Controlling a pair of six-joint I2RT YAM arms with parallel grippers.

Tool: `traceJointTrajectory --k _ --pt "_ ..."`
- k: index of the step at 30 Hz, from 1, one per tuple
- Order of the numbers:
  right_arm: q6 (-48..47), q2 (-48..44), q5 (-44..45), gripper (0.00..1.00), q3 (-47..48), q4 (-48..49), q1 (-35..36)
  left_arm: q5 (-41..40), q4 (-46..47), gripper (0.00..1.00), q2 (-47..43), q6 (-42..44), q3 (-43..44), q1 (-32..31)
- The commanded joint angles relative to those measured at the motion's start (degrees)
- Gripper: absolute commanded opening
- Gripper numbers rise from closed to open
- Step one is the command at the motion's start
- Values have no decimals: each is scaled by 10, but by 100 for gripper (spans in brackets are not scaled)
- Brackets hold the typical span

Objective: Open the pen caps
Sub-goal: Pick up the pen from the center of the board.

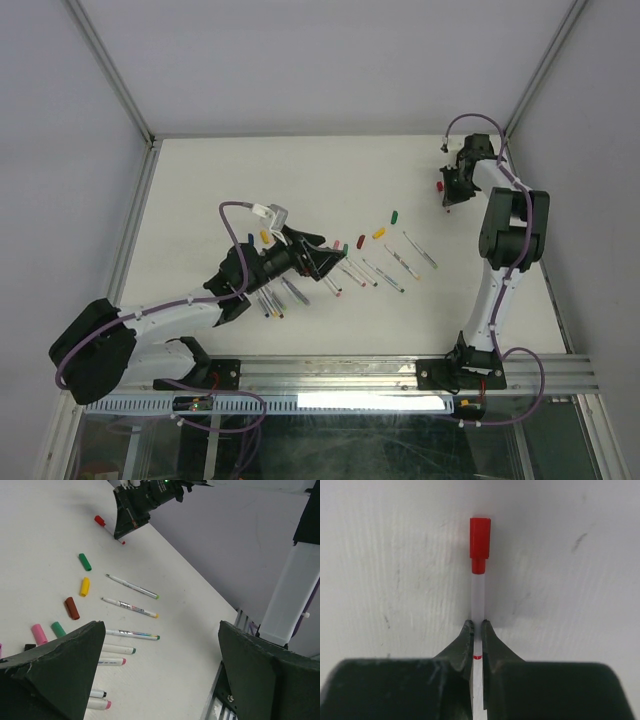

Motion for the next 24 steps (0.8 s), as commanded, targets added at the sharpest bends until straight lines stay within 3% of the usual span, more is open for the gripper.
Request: traceJointTrajectory --k 1,8,16,24 --pt "-64 -42 -96 0 -60 -30 3 59 77 99 31 -47 18 17" --pt "-71 -104 -190 0 -105 -10 2 60 107 98 113 -132 57 44" --pt "-78 -214 -325 0 -176 36 2 84 170 94 277 -233 155 82" --pt "-41 -302 -479 0 -222 63 10 60 161 93 417 -247 298 86"
